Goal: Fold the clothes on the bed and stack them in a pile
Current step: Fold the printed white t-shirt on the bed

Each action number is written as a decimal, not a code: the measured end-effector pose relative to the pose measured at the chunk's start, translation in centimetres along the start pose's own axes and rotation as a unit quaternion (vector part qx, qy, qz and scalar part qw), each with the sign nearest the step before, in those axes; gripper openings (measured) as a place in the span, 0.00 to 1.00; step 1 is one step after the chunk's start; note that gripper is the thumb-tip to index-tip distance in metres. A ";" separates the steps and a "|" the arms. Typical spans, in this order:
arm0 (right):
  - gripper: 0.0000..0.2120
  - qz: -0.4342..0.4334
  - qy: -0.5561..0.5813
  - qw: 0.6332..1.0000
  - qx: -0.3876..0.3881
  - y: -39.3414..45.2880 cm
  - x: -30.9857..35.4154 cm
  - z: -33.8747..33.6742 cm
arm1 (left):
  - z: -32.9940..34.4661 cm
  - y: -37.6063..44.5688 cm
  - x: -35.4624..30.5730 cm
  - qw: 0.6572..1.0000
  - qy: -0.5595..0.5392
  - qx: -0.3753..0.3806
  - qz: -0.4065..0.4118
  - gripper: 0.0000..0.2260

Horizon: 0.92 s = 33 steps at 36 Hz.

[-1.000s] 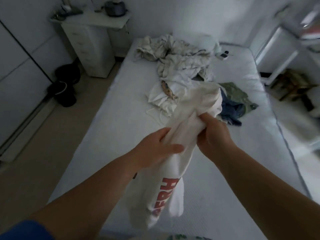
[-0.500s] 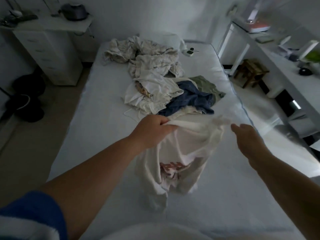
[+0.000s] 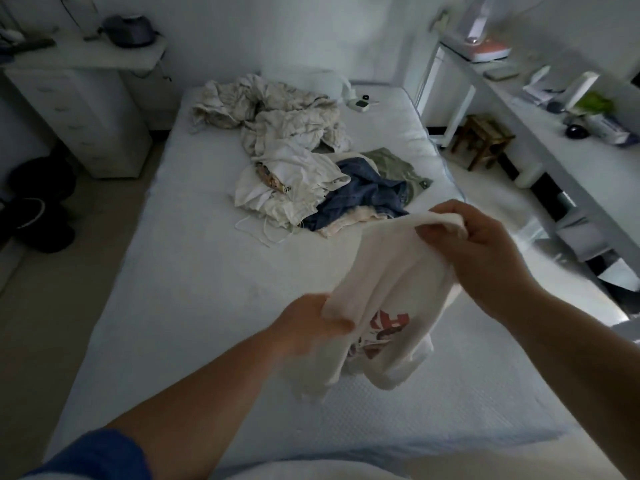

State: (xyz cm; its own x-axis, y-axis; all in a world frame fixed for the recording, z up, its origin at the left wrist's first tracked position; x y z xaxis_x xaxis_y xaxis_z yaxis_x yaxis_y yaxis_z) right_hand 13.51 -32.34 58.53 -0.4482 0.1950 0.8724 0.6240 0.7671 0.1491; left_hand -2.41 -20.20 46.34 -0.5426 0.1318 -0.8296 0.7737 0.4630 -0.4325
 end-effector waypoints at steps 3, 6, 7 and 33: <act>0.09 -0.007 -0.002 1.000 0.007 -0.6 0.4 -2.4 | 2.3 -0.3 1.7 0.999 -0.032 -0.034 -0.022 0.13; 0.11 0.012 -0.009 0.999 -0.034 -1.5 -0.4 -5.6 | 2.5 -0.3 1.7 0.996 -0.011 -0.084 -0.004 0.09; 0.13 0.024 0.002 0.998 -0.060 -1.8 -0.9 -7.1 | 2.3 -0.4 1.5 0.994 -0.008 -0.105 0.001 0.13; 0.03 0.103 -0.048 0.993 -0.037 -8.8 -8.5 -29.7 | 5.4 -4.3 -15.5 0.977 0.068 -0.168 0.109 0.08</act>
State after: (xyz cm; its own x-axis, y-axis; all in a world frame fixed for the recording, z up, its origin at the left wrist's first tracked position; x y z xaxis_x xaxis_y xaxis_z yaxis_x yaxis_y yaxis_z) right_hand 30.83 -58.88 63.64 -0.3627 0.4041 0.8397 0.7529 0.6581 0.0086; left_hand 4.43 -29.02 59.12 -0.4335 0.3646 -0.8241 0.7374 0.6692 -0.0918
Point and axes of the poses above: each hand's wrist, its own y-axis towards the middle knuckle, its own z-axis out of the palm, x = y × z, the point moved 1 cm from there along y, towards the middle knuckle, and after that the axes turned 6 degrees about -y, right-handed, at the moved point
